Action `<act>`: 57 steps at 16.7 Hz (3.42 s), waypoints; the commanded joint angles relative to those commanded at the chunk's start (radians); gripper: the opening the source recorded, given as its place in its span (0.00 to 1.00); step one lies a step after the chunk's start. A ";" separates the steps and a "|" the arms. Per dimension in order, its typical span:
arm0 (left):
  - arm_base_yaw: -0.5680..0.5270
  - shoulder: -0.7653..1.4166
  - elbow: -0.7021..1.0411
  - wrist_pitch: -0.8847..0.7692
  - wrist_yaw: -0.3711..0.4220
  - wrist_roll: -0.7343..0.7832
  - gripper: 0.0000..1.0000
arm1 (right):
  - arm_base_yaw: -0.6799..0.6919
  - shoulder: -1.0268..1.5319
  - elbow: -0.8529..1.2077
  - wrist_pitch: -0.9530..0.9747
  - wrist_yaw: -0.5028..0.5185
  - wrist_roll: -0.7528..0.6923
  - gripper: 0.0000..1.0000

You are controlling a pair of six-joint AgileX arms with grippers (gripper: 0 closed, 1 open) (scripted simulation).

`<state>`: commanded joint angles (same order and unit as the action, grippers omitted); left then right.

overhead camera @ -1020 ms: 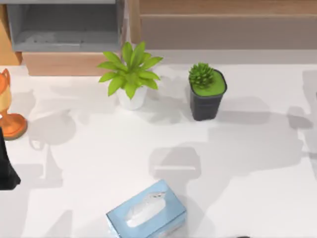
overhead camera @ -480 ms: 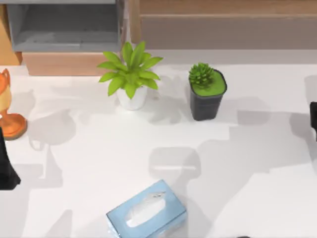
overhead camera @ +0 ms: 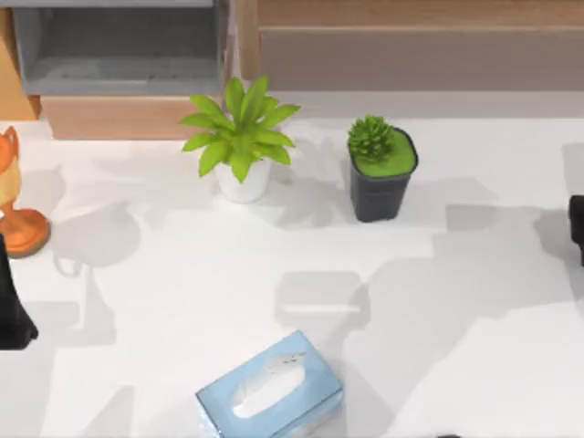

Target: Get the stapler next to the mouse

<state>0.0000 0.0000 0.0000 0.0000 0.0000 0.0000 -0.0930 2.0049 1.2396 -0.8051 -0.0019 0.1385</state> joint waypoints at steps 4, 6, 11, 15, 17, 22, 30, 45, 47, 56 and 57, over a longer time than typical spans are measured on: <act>0.000 0.000 0.000 0.000 0.000 0.000 1.00 | 0.000 0.000 0.000 0.000 0.000 0.000 0.55; 0.000 0.000 0.000 0.000 0.000 0.000 1.00 | 0.000 0.000 0.000 0.000 0.000 0.000 0.40; 0.000 0.000 0.000 0.000 0.000 0.000 1.00 | 0.000 0.000 0.000 0.000 0.000 0.000 0.02; 0.000 0.000 0.000 0.000 0.000 0.000 1.00 | 0.000 0.000 0.000 0.000 0.000 0.000 0.00; 0.000 0.000 0.000 0.000 0.000 0.000 1.00 | 0.000 0.000 0.000 0.000 0.000 0.000 0.00; 0.000 0.000 0.000 0.000 0.000 0.000 1.00 | 0.000 -0.011 0.011 -0.016 0.004 -0.002 0.00; 0.000 0.000 0.000 0.000 0.000 0.000 1.00 | 0.000 -0.054 0.058 -0.110 0.003 -0.003 0.00; 0.000 0.000 0.000 0.000 0.000 0.000 1.00 | 0.671 -0.057 0.106 -0.176 -0.001 0.473 0.00; 0.000 0.000 0.000 0.000 0.000 0.000 1.00 | 0.726 -0.070 0.106 -0.176 0.000 0.520 0.00; 0.000 0.000 0.000 0.000 0.000 0.000 1.00 | 0.720 -0.069 0.102 -0.160 0.009 0.547 0.00; 0.000 0.000 0.000 0.000 0.000 0.000 1.00 | 0.712 -0.071 0.099 -0.150 0.015 0.555 0.00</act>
<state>0.0000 0.0000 0.0000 0.0000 0.0000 0.0000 0.6186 1.9338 1.3387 -0.9548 0.0132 0.6934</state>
